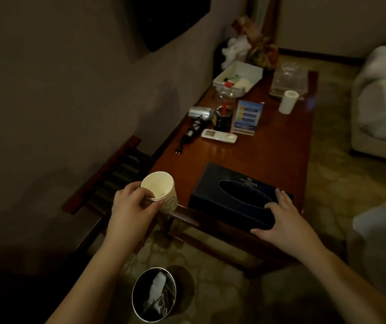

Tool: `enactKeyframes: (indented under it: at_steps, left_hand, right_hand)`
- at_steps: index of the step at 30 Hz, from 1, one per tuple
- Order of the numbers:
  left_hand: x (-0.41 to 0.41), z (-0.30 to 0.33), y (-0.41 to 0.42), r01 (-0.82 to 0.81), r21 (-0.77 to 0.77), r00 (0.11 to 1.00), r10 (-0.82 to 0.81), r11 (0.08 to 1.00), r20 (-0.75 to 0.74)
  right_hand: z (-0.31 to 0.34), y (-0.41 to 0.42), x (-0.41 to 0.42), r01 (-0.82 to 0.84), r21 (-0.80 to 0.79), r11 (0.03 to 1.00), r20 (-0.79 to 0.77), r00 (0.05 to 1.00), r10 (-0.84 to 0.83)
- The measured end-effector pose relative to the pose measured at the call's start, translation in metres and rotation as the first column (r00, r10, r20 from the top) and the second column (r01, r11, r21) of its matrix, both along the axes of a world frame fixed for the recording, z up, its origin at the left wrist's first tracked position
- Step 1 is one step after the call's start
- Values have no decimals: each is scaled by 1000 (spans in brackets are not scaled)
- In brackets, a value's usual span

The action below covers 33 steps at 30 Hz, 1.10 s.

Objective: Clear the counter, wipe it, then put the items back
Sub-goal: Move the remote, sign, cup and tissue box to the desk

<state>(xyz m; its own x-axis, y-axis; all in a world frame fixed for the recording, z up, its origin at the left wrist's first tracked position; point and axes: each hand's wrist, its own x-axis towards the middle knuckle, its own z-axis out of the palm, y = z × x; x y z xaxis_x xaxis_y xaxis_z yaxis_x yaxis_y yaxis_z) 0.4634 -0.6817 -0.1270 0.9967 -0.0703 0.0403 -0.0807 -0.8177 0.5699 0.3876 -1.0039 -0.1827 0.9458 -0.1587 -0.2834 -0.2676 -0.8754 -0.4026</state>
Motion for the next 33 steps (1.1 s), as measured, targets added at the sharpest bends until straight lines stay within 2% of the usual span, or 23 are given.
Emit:
enactKeyframes:
  at_steps: [8,12,25,33]
  left_hand:
    - [87,-33,-83,185,24,983,-185,983,-6]
    - [139,-57,-122,291,45,957,-290,956,-15]
    - [268,-121,-201,451,182,891,-431,874,-143]
    - [299,-147,-215,488,157,871,-468,859,-150]
  right_hand:
    - [-20,-81,33,202,-61,978,1,979,-202]
    - [-32,-114,70,251,-95,963,-2,968,-252]
    - [-84,-187,211,194,-145,970,-134,968,-214]
    - [-106,-213,244,120,-168,978,-124,982,-142]
